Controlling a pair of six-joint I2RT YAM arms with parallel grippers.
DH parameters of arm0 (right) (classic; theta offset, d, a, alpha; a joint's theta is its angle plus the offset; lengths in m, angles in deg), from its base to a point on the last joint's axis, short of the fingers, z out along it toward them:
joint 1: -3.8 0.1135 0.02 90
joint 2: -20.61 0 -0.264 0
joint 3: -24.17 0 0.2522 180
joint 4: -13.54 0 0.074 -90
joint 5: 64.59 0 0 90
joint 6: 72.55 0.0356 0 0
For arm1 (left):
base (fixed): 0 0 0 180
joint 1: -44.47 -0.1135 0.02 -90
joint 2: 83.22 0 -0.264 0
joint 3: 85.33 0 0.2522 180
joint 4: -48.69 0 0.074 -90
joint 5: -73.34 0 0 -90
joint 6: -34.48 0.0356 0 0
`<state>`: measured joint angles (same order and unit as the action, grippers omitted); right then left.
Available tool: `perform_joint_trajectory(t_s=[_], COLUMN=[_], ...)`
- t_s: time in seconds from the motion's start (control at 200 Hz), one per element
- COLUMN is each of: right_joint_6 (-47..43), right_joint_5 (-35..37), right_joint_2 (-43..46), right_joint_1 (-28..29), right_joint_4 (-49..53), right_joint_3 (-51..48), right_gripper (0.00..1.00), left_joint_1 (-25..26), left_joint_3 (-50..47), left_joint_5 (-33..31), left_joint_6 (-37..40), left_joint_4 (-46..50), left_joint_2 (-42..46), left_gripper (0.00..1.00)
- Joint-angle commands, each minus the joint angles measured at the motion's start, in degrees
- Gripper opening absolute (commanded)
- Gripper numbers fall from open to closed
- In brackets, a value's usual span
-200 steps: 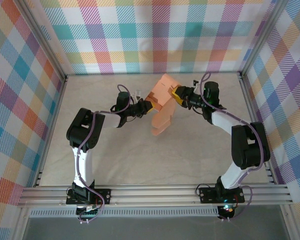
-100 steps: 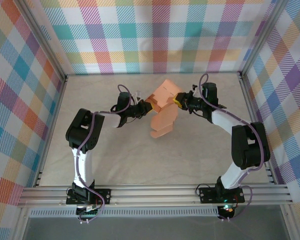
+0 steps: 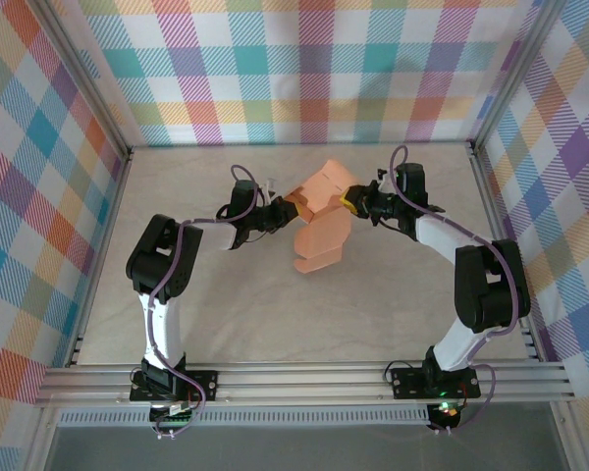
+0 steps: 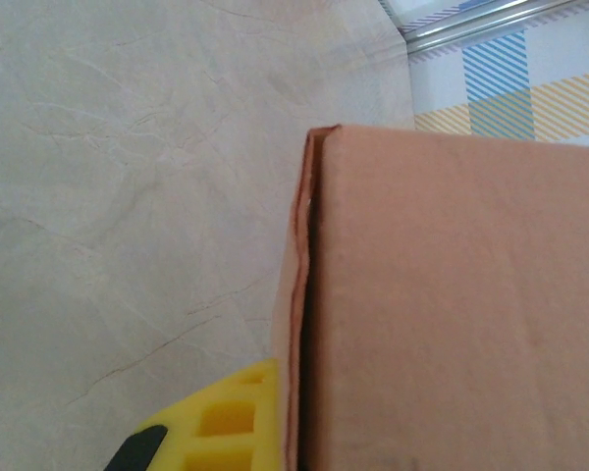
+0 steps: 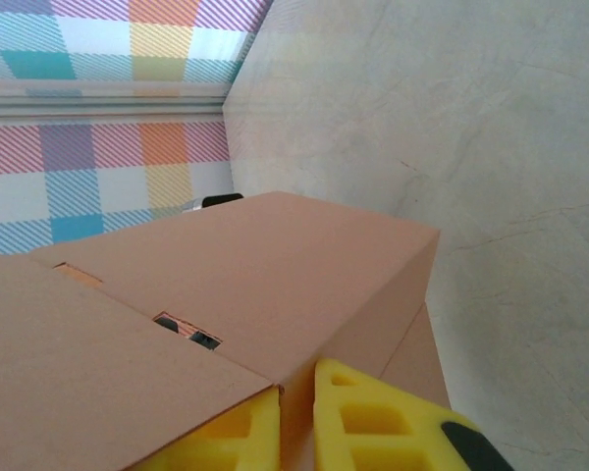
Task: Fold the paper box
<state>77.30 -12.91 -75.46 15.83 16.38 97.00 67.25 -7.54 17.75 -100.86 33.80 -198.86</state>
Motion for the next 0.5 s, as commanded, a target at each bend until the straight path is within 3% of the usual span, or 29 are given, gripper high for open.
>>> perform_joint_trajectory(t_s=[0.0, 0.065, 0.16, 0.335, 0.495], right_joint_6=[-1.4, -1.8, -3.3, -6.5, -13.1], right_joint_5=[-0.7, -0.2, 2.6, 12.5, 22.2], right_joint_2=[2.0, 3.0, 5.7, 12.5, 17.6], right_joint_1=[0.3, 0.2, -0.3, -0.5, 0.9], right_joint_4=[0.4, -0.1, 1.0, 8.5, 17.9], right_joint_3=[1.5, 1.3, 0.6, 1.0, 5.8], right_gripper=[0.22, 0.36, 0.45, 0.57, 0.62], left_joint_1=[0.5, 0.5, 0.4, 0.3, 0.3], left_joint_3=[1.1, 1.1, 1.0, 0.9, 0.7], left_joint_5=[1.0, 0.9, 0.2, -2.0, -4.7], left_joint_6=[0.9, 0.9, 0.7, -0.6, -1.9], left_joint_4=[-0.8, -0.8, -0.6, -1.4, -4.0], left_joint_2=[2.4, 2.3, 2.3, 0.9, -0.3], left_gripper=[0.00, 0.00, 0.00, 0.00, 0.00])
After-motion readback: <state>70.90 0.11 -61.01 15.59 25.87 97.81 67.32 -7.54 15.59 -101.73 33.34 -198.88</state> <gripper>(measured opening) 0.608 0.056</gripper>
